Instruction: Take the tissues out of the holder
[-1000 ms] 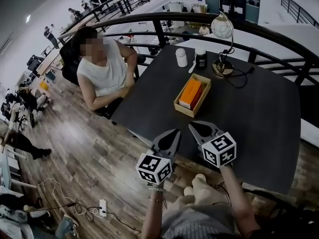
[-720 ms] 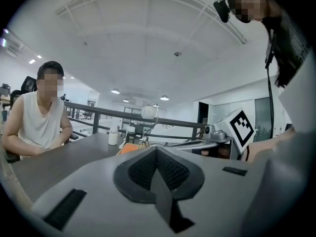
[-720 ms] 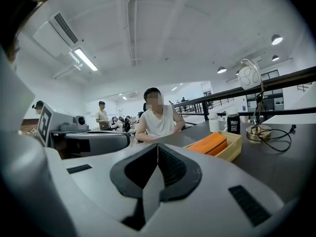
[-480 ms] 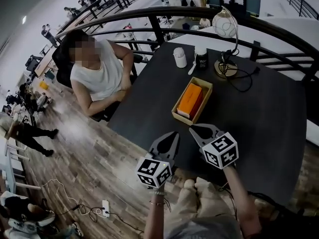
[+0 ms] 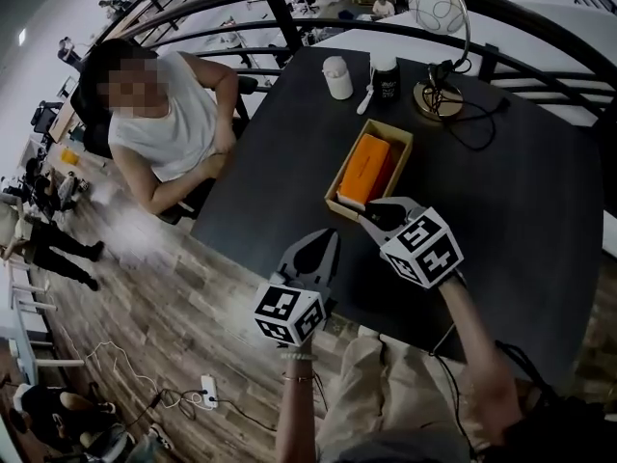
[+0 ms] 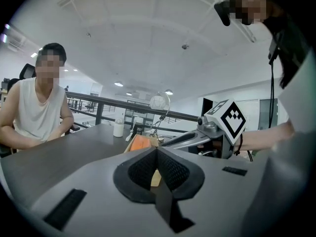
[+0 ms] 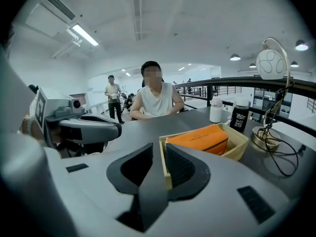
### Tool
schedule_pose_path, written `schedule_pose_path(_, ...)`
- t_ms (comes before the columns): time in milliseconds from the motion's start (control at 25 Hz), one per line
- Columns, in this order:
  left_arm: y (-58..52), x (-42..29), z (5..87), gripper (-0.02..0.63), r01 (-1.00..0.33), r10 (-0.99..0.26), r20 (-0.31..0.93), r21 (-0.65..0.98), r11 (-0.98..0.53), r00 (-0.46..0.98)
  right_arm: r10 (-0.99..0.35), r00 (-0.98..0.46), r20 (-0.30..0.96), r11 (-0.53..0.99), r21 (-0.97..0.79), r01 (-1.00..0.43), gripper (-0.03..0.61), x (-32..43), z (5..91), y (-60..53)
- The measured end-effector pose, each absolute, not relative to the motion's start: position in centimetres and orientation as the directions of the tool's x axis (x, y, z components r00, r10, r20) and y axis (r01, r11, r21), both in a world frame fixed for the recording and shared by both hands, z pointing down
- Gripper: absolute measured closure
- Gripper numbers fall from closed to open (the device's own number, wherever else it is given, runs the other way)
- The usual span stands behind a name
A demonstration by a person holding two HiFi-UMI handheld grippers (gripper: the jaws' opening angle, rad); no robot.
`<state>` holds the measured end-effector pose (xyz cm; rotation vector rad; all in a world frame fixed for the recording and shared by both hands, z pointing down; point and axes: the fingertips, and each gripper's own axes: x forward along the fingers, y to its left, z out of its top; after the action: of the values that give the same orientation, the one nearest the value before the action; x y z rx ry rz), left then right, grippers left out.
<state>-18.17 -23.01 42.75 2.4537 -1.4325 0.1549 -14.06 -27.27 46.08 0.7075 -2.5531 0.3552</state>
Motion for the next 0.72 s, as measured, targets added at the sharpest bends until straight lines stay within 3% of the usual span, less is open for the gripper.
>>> schedule_pose_path(40, -23.3, -18.3, 42.9, 0.606, -0.865, -0.832, 0.240, 0.195, -0.463, 0.500, -0.412, -0.755, 0.510, 0.839, -0.112, -0.533, 0.492, -14.3, 46.3, -27.7)
schedule_pose_path(160, -24.1, -18.5, 43.4, 0.606, -0.864, -0.830, 0.244, 0.195, -0.465, 0.502, -0.398, -0.731, 0.554, 0.853, -0.070, -0.517, 0.466, -15.3, 47.0, -28.9)
schedule_pose_path(720, -27.3, -19.3, 45.3, 0.606, -0.854, -0.812, 0.267, 0.208, -0.477, 0.518, -0.345, -0.589, 0.731, 0.889, 0.053, -0.456, 0.442, -16.8, 50.3, -32.0)
